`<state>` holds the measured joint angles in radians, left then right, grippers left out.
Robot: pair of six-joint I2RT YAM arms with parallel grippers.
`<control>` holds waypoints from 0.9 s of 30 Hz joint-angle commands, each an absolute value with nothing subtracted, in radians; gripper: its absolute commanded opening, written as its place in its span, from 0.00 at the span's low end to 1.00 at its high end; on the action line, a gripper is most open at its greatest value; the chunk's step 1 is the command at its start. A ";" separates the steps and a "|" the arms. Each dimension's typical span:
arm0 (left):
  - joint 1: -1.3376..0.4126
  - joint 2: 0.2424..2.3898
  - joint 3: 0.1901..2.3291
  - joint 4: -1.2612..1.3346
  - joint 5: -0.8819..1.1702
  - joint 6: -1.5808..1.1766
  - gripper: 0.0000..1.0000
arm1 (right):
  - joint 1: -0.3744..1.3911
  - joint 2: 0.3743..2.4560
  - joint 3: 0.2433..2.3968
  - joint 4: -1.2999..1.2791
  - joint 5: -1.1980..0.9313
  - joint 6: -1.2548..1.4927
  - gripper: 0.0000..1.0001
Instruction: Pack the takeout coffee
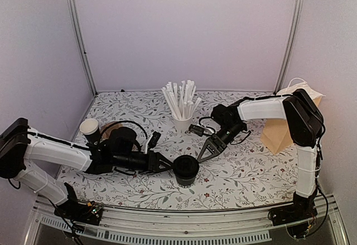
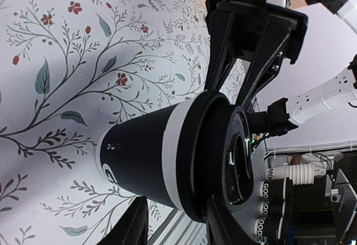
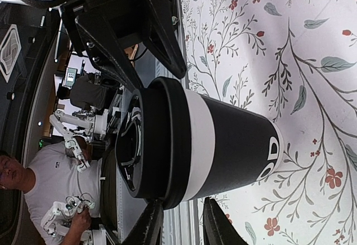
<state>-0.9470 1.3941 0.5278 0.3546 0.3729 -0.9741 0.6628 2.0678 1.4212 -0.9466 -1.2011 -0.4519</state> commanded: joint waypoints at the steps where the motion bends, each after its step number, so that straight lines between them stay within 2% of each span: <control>1: -0.924 1.425 0.527 0.389 0.392 -0.983 0.38 | 0.670 2.092 1.445 -0.942 -1.196 -0.449 0.27; 16: -0.910 1.491 0.507 0.325 0.418 -0.991 0.35 | 0.691 2.110 1.454 -0.998 -1.251 -0.510 0.31; 27: -0.915 1.561 0.497 0.265 0.418 -0.972 0.31 | 0.704 2.135 1.394 -0.880 -1.051 -0.383 0.29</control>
<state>-0.9112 1.4837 0.5247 0.4511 0.4603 -0.9989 0.6754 2.0907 1.4296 -0.9874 -1.2026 -0.4496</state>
